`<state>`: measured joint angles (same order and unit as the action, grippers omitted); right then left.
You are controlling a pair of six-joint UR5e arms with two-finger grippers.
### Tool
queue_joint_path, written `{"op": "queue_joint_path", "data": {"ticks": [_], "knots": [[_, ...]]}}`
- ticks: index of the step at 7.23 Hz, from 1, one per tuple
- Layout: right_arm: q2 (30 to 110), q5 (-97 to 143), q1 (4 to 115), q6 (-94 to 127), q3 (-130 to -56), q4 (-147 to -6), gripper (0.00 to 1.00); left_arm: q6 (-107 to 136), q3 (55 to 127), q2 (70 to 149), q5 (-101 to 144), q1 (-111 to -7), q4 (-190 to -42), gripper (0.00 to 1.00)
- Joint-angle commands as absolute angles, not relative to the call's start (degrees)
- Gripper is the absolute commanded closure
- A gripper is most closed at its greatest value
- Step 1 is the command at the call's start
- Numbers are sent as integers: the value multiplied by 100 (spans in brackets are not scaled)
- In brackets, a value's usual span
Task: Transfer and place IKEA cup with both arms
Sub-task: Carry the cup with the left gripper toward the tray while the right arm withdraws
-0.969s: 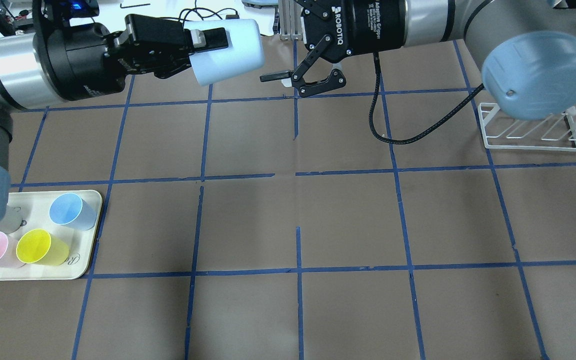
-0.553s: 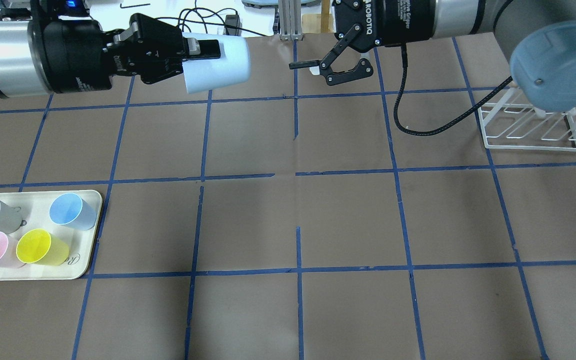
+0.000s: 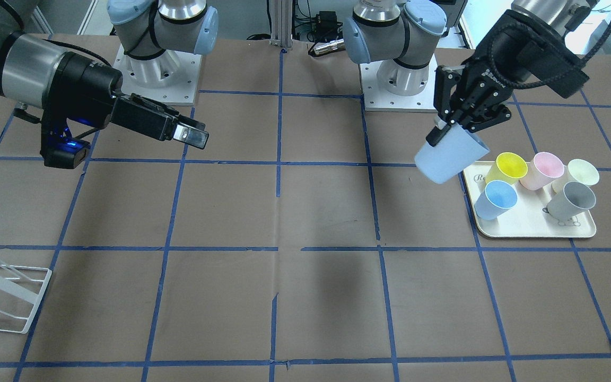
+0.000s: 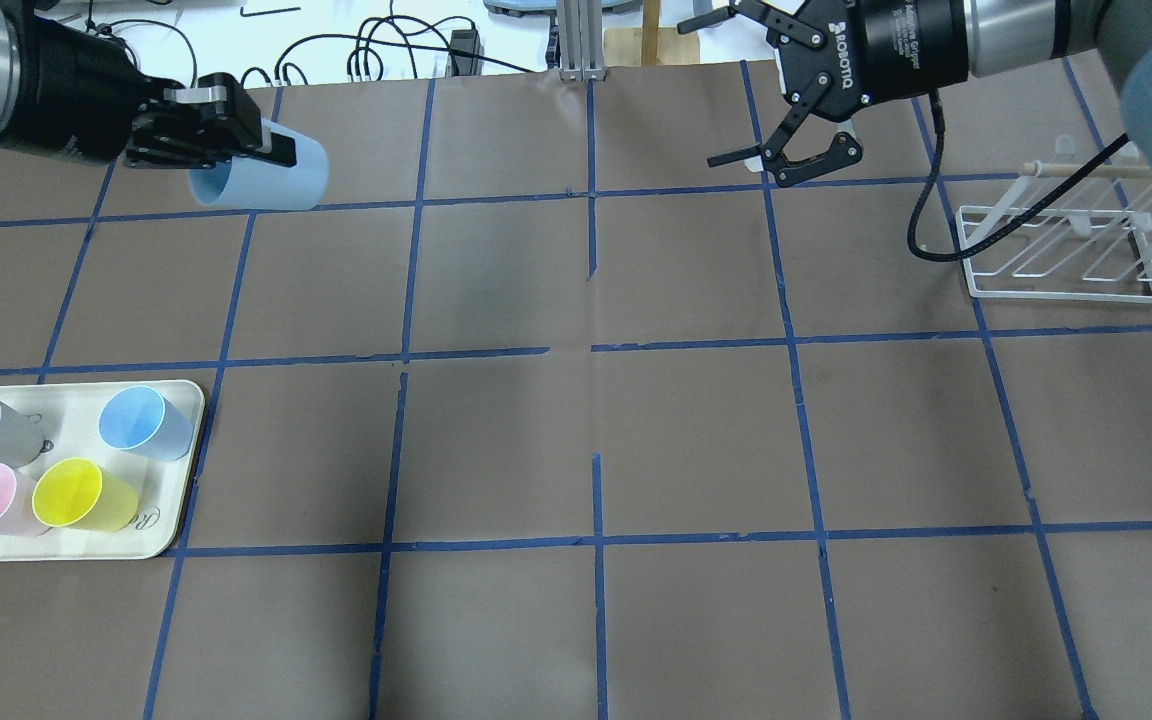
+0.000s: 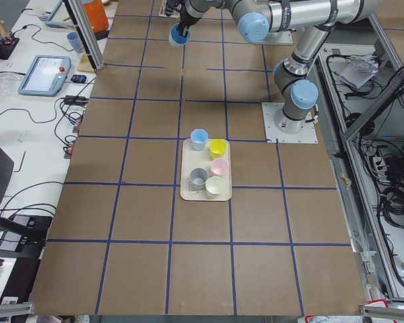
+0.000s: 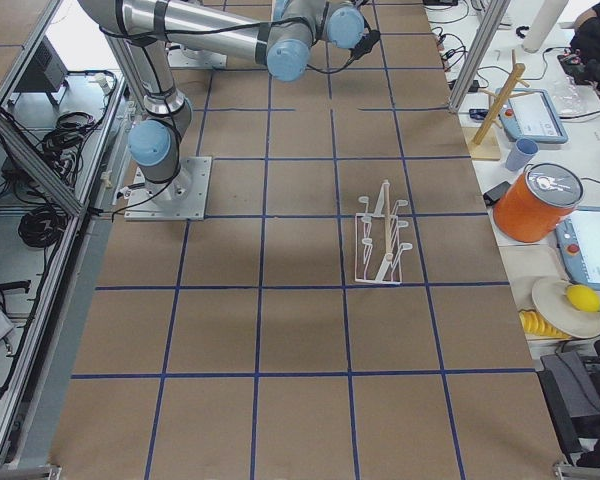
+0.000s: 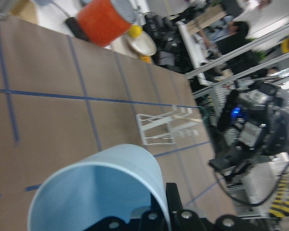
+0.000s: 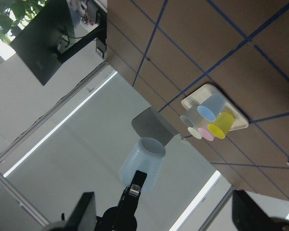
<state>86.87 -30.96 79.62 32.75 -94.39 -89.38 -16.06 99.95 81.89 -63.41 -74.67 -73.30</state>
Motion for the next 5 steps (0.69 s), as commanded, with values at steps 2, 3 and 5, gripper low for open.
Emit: {"op": "queue_joint_path", "data": {"ticks": [2,3,5], "knots": [[8902,-6213,8050,3173,-9115,-8886,0,-3319,9924,8988,-9276,-7052,-7330,100],[8956,-7040,8312,3164,-9106,-8877,0,-3705,9914,9304,-9299,-6640,-7330,100],[8904,-8353,9076,3173,-8879,-8851,0,-4688,9757,9815,-9255,-5963,-7260,100]]}}
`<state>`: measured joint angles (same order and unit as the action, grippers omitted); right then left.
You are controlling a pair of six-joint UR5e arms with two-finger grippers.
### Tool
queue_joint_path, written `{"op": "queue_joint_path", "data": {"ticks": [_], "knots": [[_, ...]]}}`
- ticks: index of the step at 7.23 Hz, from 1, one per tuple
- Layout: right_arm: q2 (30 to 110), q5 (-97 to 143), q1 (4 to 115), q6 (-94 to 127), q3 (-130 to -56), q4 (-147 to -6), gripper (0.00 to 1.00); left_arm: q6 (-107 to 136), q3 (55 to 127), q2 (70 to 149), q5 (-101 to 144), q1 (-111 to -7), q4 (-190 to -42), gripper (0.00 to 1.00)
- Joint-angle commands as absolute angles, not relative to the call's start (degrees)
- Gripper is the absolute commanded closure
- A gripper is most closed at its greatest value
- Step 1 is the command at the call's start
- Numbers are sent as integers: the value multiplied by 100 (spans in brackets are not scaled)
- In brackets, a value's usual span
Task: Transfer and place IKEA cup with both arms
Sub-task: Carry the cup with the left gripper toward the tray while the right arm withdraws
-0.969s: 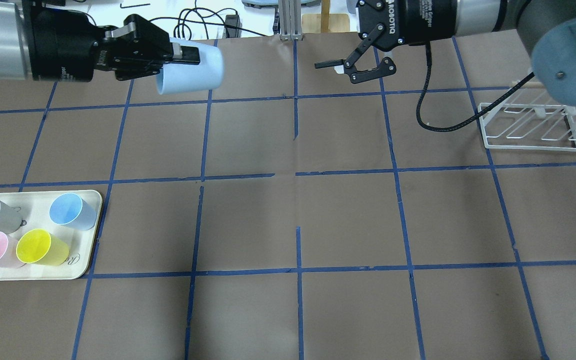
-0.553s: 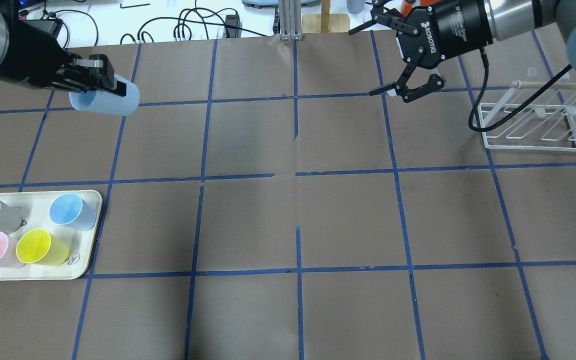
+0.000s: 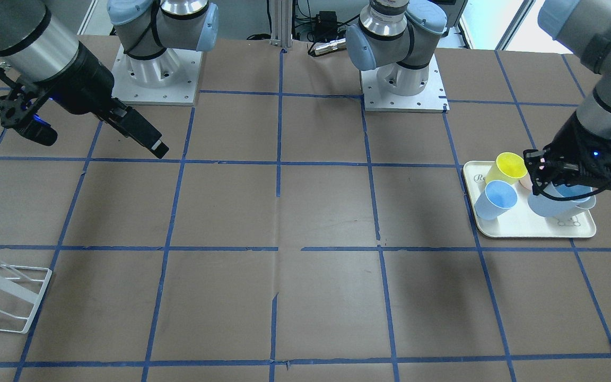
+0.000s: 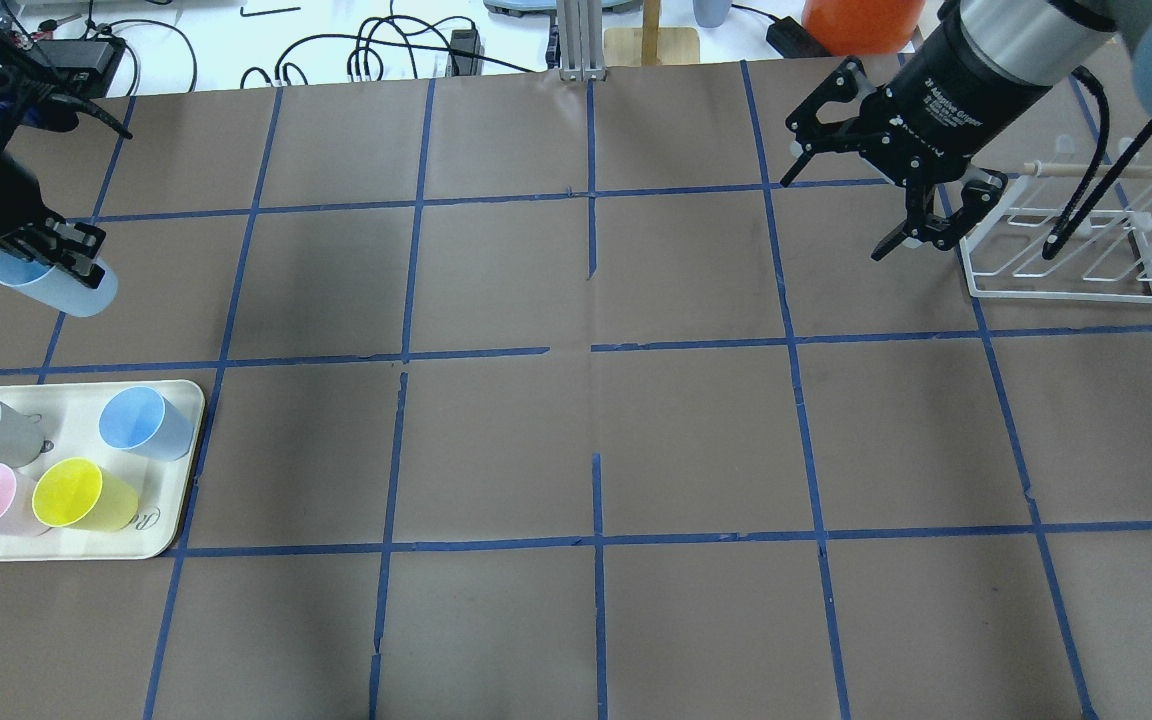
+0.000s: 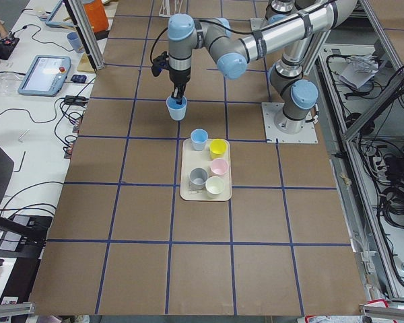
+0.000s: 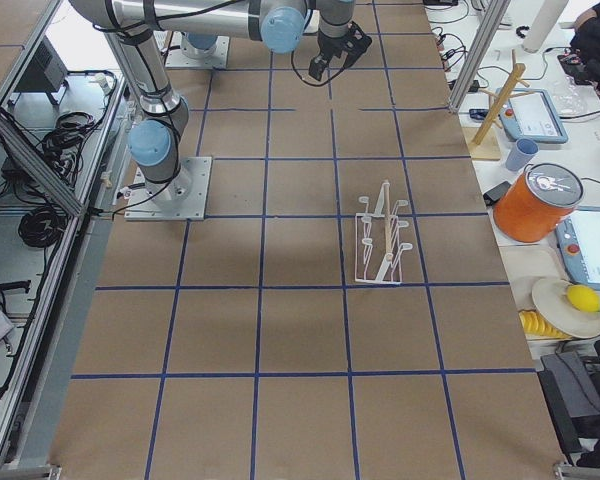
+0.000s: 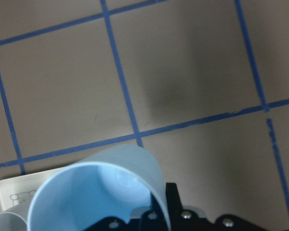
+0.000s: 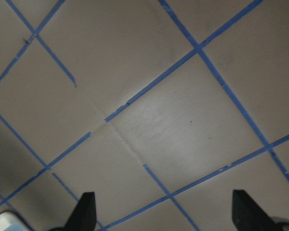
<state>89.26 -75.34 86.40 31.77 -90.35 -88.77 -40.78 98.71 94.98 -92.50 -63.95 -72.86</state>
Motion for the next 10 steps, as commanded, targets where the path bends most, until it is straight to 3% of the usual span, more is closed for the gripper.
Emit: {"op": "queue_joint_path", "data": {"ticks": [1,4,10], "knots": [[8834,-8828,9288,2999,-8764,-8607,0,-4867,9712,10035,-9229,-5698,-7260,100],[8737,-8894,9159,857,-9034,-8683,0,-5238,9974,10449,-8845,-4933,-7181,100],[8885,-8824,8552,765,-9422,-8903,0,-5142,10871,10617,-8886,-4922,-6038,100]]}}
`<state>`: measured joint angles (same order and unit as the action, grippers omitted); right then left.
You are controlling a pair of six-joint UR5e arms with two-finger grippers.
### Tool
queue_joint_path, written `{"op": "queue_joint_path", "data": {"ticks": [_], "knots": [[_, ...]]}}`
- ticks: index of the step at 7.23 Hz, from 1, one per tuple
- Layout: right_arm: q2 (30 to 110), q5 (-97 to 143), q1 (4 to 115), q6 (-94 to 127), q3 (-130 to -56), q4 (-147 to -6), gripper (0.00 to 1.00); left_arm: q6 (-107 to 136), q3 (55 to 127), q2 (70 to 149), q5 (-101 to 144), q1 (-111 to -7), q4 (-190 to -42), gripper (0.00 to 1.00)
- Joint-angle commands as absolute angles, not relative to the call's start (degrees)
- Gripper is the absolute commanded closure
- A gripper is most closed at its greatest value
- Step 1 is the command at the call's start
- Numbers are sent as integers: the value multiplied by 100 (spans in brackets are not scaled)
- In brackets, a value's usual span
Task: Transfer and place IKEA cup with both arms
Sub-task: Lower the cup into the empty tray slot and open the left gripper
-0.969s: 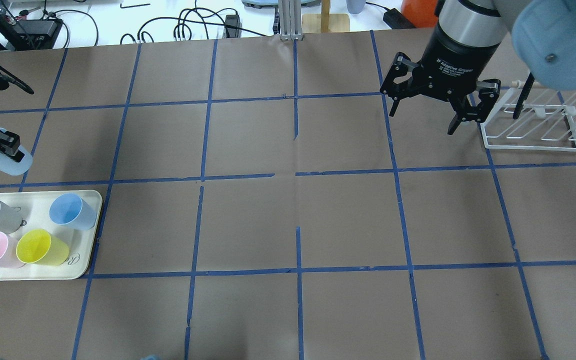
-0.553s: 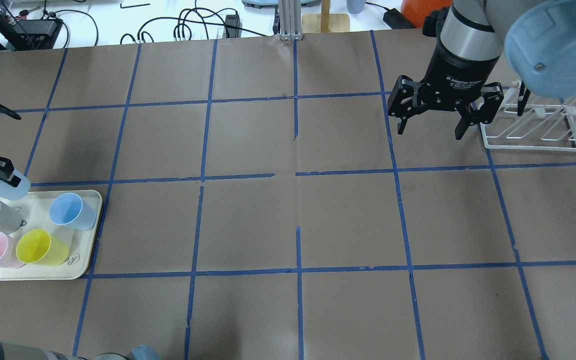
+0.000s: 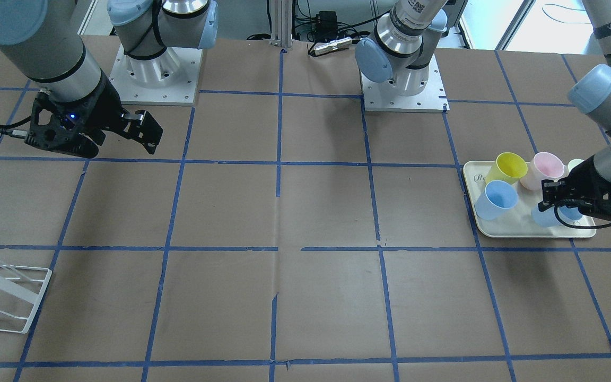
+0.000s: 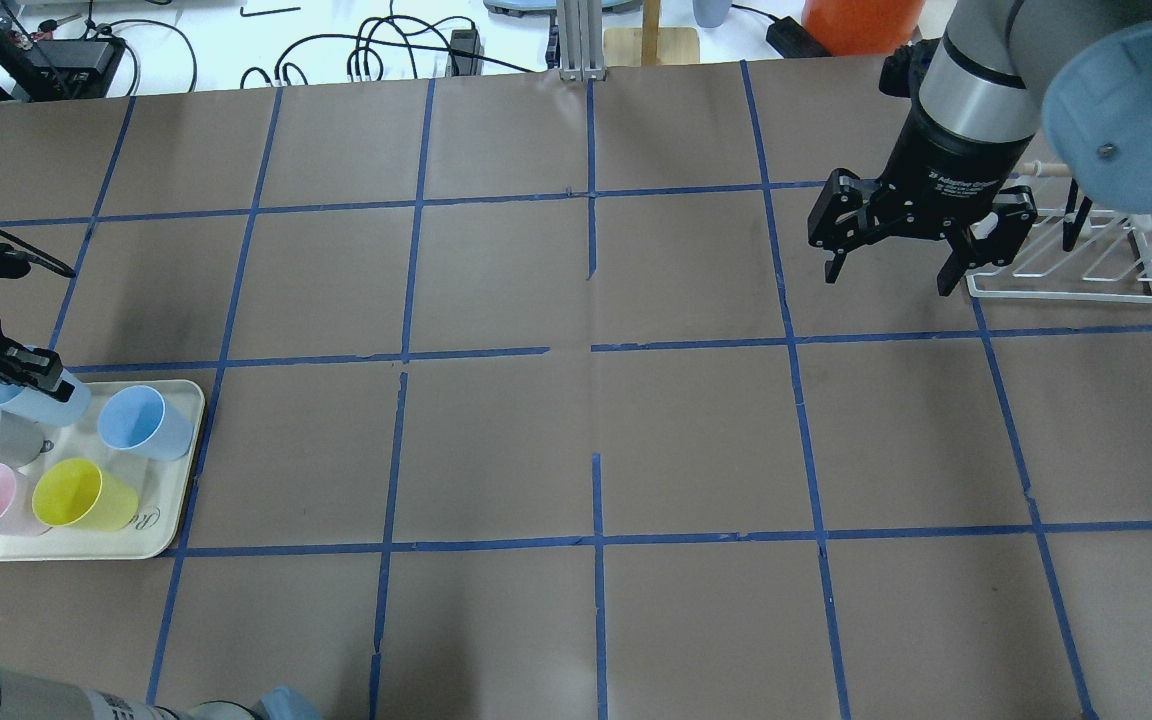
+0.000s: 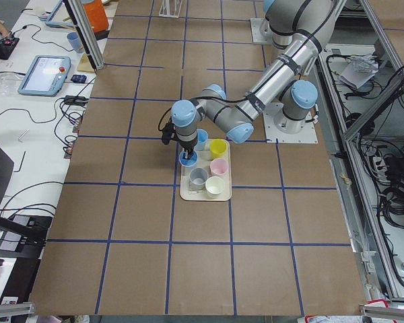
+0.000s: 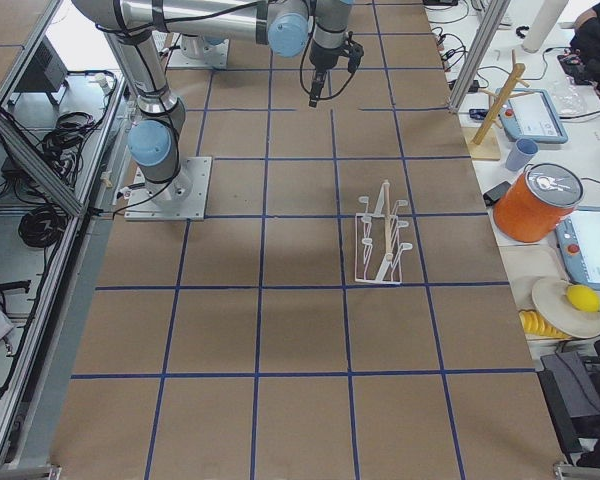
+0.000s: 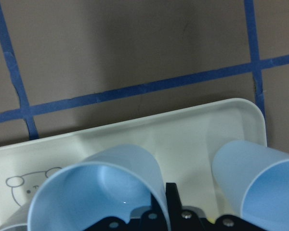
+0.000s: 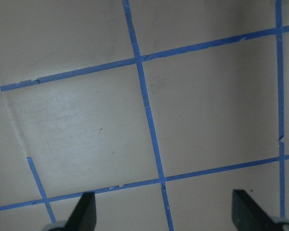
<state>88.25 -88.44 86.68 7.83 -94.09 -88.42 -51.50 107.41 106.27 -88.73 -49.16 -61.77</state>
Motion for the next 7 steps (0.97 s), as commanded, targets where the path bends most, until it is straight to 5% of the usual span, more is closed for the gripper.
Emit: {"op": "queue_joint_path", "data": {"ticks": [1,2,3,5,7], "knots": [[8973,-8833,8578,782,-9396,-8938,0,-5115,10881,10643,-8877,-4922,-6029,52],[8982,-8859,8596,834,-9413,-8930,0,-4950,10924,10644,-8833,-4922,-6047,13],[9009,-8764,8604,826,-9430,-8921,0,-4818,10916,10635,-8842,-4922,-6056,0],[9017,-8780,8604,835,-9422,-8903,0,-4816,10532,10285,-8868,-5000,-6526,0],[9053,-8833,8631,774,-9396,-8886,0,-3806,9139,9986,-8842,-5874,-8263,0]]}}
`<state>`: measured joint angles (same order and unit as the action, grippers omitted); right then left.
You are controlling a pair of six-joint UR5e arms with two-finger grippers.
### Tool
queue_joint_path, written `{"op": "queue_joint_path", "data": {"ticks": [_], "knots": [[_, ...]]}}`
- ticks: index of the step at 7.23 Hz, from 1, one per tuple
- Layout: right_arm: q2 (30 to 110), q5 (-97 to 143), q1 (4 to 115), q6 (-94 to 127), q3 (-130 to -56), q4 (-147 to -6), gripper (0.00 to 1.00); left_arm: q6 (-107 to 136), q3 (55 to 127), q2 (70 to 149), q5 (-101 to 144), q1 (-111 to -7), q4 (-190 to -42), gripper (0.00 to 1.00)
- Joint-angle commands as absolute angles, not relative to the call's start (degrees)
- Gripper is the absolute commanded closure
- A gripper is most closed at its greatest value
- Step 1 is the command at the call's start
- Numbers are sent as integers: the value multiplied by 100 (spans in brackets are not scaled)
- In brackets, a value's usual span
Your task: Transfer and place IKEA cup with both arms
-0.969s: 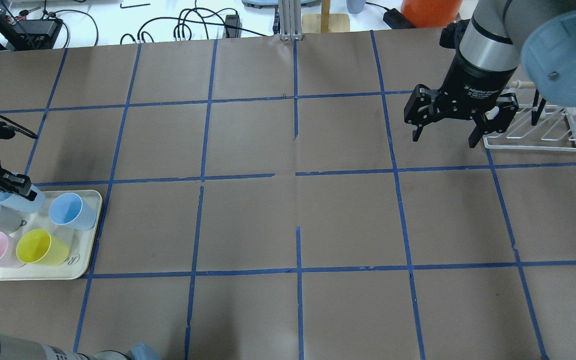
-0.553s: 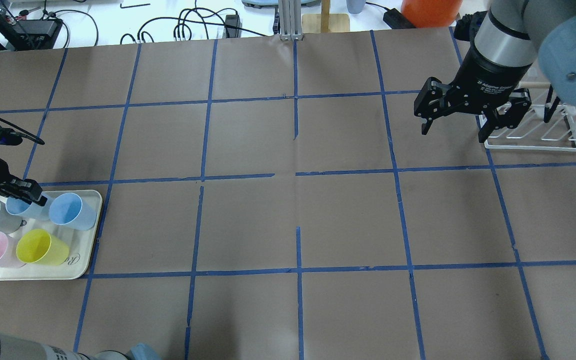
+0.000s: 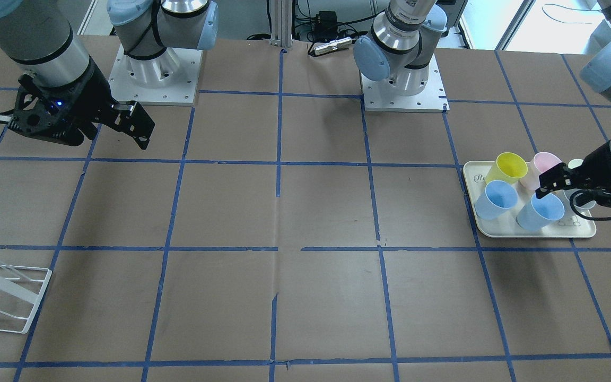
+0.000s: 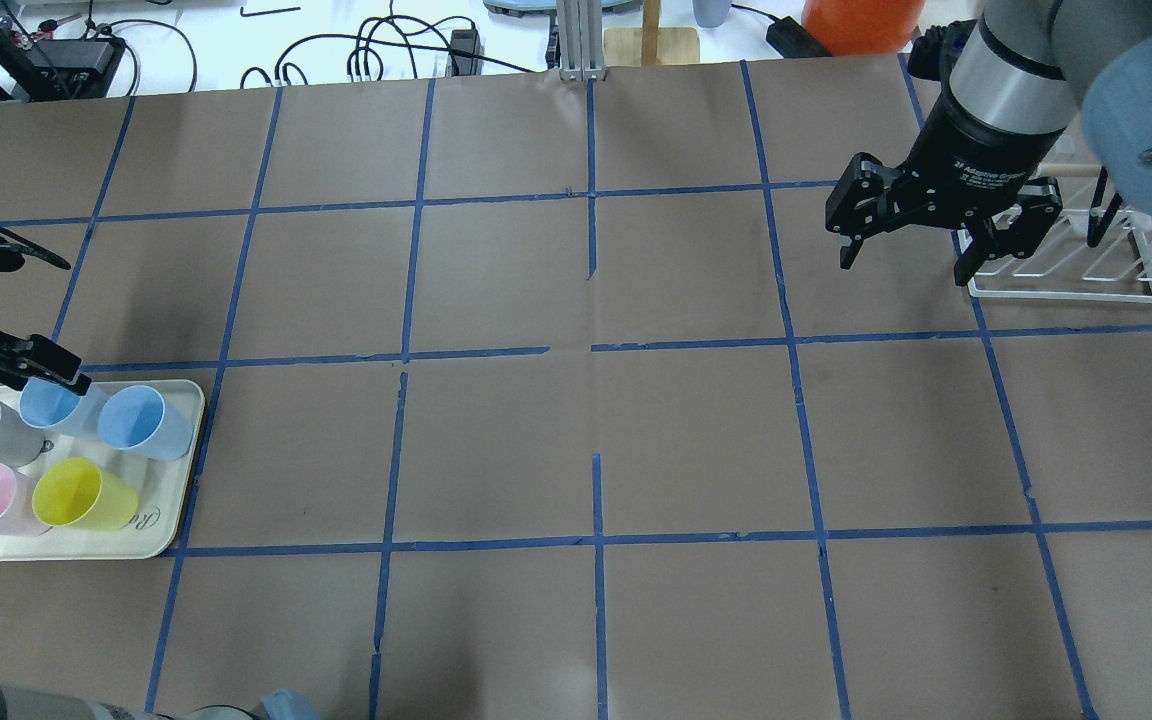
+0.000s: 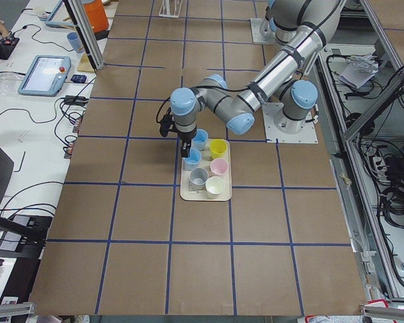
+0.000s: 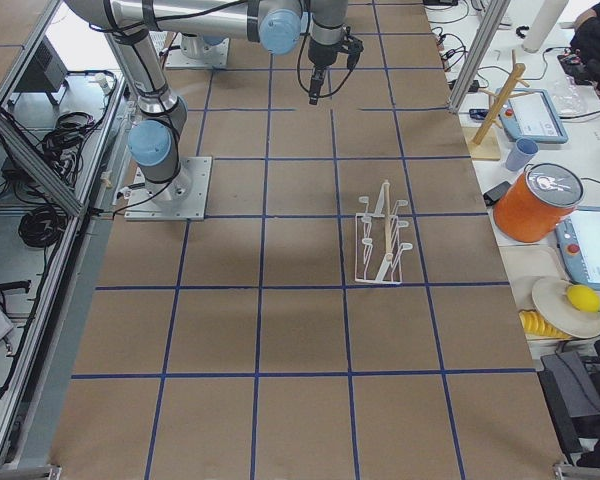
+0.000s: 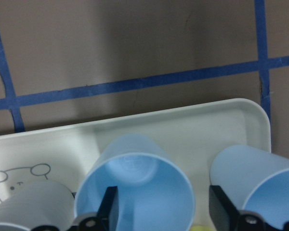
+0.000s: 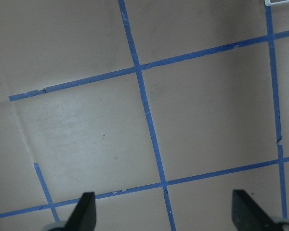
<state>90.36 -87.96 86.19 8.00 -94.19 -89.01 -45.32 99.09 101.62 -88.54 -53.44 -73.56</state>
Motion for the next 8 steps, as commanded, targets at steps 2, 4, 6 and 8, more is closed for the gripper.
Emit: {"op": "queue_joint_path", "data": {"ticks": [2,4,6,8], "knots": [[9193,-8693,8675,739,-9430,-8851,0,-2179,8615,9801,-8833,-7489,-8681,0],[9307,-8684,8762,686,-9421,-8842,0,-1416,8596,9520,-8833,-8705,-8675,0],[9308,-8771,8780,625,-9457,-8824,0,-1432,8665,9309,-8956,-9053,-8779,0],[9308,-8771,8780,527,-9457,-8833,0,-1468,8622,9238,-8869,-8589,-8798,0]]}}
